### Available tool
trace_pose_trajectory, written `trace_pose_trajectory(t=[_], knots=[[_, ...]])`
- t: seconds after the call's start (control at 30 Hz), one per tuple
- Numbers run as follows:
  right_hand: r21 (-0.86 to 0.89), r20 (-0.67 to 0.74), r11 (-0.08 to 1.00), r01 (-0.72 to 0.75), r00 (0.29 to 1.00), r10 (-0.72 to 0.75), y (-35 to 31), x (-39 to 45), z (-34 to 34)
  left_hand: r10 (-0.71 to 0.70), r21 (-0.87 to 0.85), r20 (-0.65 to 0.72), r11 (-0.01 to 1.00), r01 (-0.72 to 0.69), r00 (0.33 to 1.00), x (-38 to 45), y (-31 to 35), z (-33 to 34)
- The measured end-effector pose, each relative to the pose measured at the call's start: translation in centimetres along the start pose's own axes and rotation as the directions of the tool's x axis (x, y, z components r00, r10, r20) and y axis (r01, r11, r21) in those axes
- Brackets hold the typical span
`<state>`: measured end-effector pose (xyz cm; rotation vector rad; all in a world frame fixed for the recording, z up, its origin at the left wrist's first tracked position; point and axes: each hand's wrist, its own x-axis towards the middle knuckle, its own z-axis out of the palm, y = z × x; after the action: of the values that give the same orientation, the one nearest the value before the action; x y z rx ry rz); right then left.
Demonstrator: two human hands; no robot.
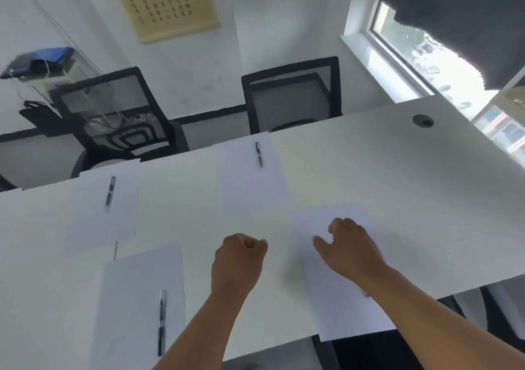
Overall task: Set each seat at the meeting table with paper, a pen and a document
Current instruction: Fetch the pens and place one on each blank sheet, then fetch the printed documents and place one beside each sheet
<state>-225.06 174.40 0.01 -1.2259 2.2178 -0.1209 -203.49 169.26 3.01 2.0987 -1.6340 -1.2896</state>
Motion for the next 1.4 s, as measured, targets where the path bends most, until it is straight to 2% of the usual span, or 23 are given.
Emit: trace_pose_trajectory(t=[0.27,0.43,0.67,0.83,1.03,1.2,1.23,1.4], knots=[[-0.123,-0.077,0.949,0.289,0.951,-0.299,-14.3,-5.9,-7.0,0.121,0.088,-0.199,0.991,-0.105,0.972,-3.0,1.1,-14.7],[-0.161,-0.117,0.859,0.485,0.855,-0.505,-24.0,-11.8,-10.8,0.234,0.124,-0.352,0.971,-0.203,0.906,-7.6,0.9,-25.0],[-0.186,-0.150,0.701,0.689,0.685,-0.713,-33.6,-20.3,-14.0,0.271,0.175,-0.564,0.962,-0.208,0.780,-16.1,-0.6,-35.6],[-0.197,-0.124,0.516,0.834,0.501,-0.857,-38.5,-27.2,-14.6,0.170,0.114,-0.738,0.985,-0.128,0.653,-25.0,-4.2,-39.8],[-0.169,-0.041,0.278,0.945,0.275,-0.960,-41.4,-36.6,-11.6,0.040,0.067,-0.857,0.997,0.034,0.514,-36.5,-10.3,-40.9],[-0.106,0.037,0.143,0.984,0.148,-0.988,-42.6,-43.9,-8.7,-0.062,0.002,-0.903,0.989,0.149,0.425,-45.0,-14.7,-40.6],[-0.081,0.063,0.085,0.993,0.090,-0.994,-43.0,-46.9,-7.6,-0.107,-0.036,-0.915,0.982,0.184,0.389,-47.9,-16.5,-40.6],[-0.021,0.133,-0.092,0.996,-0.089,-0.987,-44.0,-56.8,-3.3,-0.180,-0.117,-0.952,0.961,0.250,0.247,-57.0,-22.4,-40.8]])
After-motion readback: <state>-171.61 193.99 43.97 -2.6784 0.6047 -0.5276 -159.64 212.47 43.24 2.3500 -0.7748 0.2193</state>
